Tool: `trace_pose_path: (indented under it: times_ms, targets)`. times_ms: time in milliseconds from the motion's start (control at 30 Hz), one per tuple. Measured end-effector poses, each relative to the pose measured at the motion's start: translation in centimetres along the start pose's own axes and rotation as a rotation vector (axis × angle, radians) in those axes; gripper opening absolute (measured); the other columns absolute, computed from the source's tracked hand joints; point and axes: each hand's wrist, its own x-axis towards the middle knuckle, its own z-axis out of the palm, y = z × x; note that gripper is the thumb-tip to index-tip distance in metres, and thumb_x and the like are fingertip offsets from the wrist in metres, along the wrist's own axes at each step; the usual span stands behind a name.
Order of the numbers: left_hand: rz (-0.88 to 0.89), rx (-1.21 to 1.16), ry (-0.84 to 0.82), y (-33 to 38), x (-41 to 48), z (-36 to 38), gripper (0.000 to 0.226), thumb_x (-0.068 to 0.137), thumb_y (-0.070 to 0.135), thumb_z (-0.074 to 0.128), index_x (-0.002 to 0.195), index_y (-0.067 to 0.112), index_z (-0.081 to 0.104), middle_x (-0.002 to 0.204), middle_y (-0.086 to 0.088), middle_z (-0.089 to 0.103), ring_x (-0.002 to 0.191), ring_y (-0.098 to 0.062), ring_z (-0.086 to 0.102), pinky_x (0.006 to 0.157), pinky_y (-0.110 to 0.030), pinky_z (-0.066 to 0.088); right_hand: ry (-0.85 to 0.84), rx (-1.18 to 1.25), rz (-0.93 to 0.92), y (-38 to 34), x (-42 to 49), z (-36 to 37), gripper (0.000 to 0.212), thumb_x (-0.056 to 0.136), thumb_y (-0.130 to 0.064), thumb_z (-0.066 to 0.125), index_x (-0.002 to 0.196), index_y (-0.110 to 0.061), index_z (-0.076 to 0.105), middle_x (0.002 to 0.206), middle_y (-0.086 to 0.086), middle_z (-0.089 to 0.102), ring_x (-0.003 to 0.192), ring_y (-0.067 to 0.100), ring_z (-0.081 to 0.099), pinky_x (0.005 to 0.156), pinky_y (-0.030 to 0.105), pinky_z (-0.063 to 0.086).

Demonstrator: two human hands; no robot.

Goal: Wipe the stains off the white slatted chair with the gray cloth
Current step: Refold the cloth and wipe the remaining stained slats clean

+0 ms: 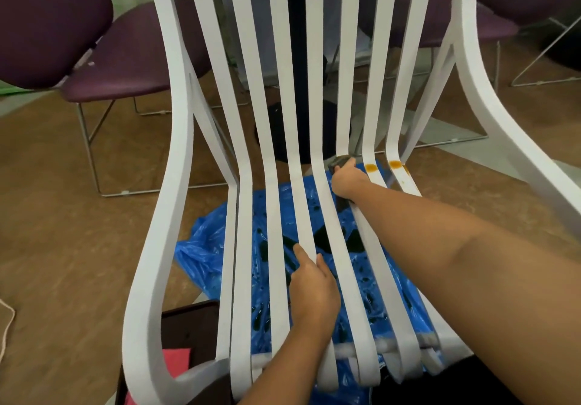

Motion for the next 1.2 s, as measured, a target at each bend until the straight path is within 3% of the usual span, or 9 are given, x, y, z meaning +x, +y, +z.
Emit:
trace_pose_path:
  times_ms: [267, 433, 567, 767, 833, 900, 967, 1067, 1200]
  targets:
    - [-0.007, -0.029, -0.009, 0.2, -0.2, -0.3, 0.059, 0.108, 0.038, 0.032, 0.158, 0.014, 0.014, 0.073, 0.001, 0.061, 0.059, -0.011, 0.059, 0.042, -0.020, 0.038, 0.030, 0.108, -0.017, 2.7, -4.3, 1.6, 0.052, 0.108, -0.034, 0.030, 0.150, -0.006, 0.019, 0.139, 0.021, 0.052, 0.124, 0.038, 0.054, 0.101, 0.052, 0.047]
    - [-0.002, -0.057, -0.016, 0.2, -0.3, -0.4, 0.057, 0.108, 0.037, 0.033, 0.157, 0.013, 0.016, 0.072, 0.001, 0.063, 0.060, -0.013, 0.062, 0.047, -0.024, 0.047, 0.113, 0.068, -0.025, 4.6, -7.4, 3.3, 0.041, 0.107, -0.039, 0.028, 0.134, -0.008, 0.033, 0.123, 0.016, 0.061, 0.112, 0.034, 0.060, 0.078, 0.041, 0.043]
    - [-0.006, -0.070, -0.024, 0.1, -0.4, -0.6, 0.057, 0.108, 0.038, 0.033, 0.157, 0.016, 0.017, 0.075, 0.001, 0.062, 0.064, -0.012, 0.062, 0.054, -0.027, 0.051, 0.117, 0.140, 0.030, 4.1, -7.3, 3.0, 0.035, 0.106, -0.039, 0.032, 0.128, -0.011, 0.036, 0.119, 0.013, 0.062, 0.111, 0.032, 0.059, 0.075, 0.040, 0.041]
    - [-0.009, -0.084, -0.047, 0.0, -0.6, -0.9, 0.057, 0.108, 0.038, 0.033, 0.158, 0.017, 0.015, 0.075, 0.001, 0.063, 0.065, -0.011, 0.063, 0.057, -0.025, 0.053, 0.051, 0.331, 0.118, 1.4, -4.8, 0.8, 0.047, 0.103, -0.031, 0.045, 0.142, -0.012, 0.026, 0.125, 0.016, 0.057, 0.115, 0.033, 0.056, 0.080, 0.042, 0.043]
    - [-0.012, -0.084, -0.045, -0.2, -0.4, -0.8, 0.058, 0.108, 0.039, 0.032, 0.159, 0.018, 0.013, 0.074, 0.000, 0.063, 0.063, -0.011, 0.063, 0.054, -0.025, 0.053, 0.061, 0.410, 0.094, 0.5, -3.3, -0.2, 0.044, 0.104, -0.023, 0.042, 0.144, -0.009, 0.032, 0.133, 0.014, 0.055, 0.120, 0.032, 0.054, 0.094, 0.045, 0.043]
    - [0.000, -0.079, -0.049, -0.4, -0.3, -0.7, 0.059, 0.107, 0.039, 0.033, 0.159, 0.018, 0.013, 0.071, 0.000, 0.063, 0.058, -0.011, 0.060, 0.049, -0.026, 0.051, -0.010, 0.175, -0.041, -0.6, -1.7, -1.0, 0.040, 0.107, -0.020, 0.030, 0.143, -0.009, 0.044, 0.145, 0.011, 0.049, 0.132, 0.031, 0.047, 0.114, 0.047, 0.030]
    - [0.005, -0.074, -0.041, -0.4, -0.3, -0.6, 0.058, 0.107, 0.039, 0.034, 0.158, 0.018, 0.015, 0.070, 0.000, 0.063, 0.058, -0.013, 0.062, 0.050, -0.028, 0.053, 0.032, 0.045, -0.114, -1.0, 0.5, -1.9, 0.041, 0.108, -0.024, 0.028, 0.141, -0.010, 0.048, 0.146, 0.009, 0.049, 0.135, 0.029, 0.045, 0.117, 0.045, 0.026]
    - [-0.008, -0.050, -0.043, -0.5, -0.1, -0.5, 0.059, 0.107, 0.040, 0.033, 0.158, 0.019, 0.014, 0.072, 0.000, 0.064, 0.065, -0.015, 0.067, 0.055, -0.032, 0.057, 0.102, 0.645, 0.005, -0.9, 2.2, -4.2, 0.038, 0.108, -0.026, 0.034, 0.137, -0.002, 0.043, 0.134, 0.021, 0.050, 0.118, 0.030, 0.050, 0.110, 0.042, 0.034]
    - [-0.009, -0.066, -0.055, -0.5, 0.0, -0.4, 0.060, 0.107, 0.041, 0.032, 0.159, 0.021, 0.011, 0.073, -0.001, 0.065, 0.066, -0.017, 0.067, 0.056, -0.035, 0.058, 0.180, 0.843, -0.187, -0.7, 1.4, -5.6, 0.027, 0.108, -0.022, 0.036, 0.127, -0.003, 0.035, 0.111, 0.019, 0.053, 0.093, 0.027, 0.050, 0.077, 0.037, 0.038]
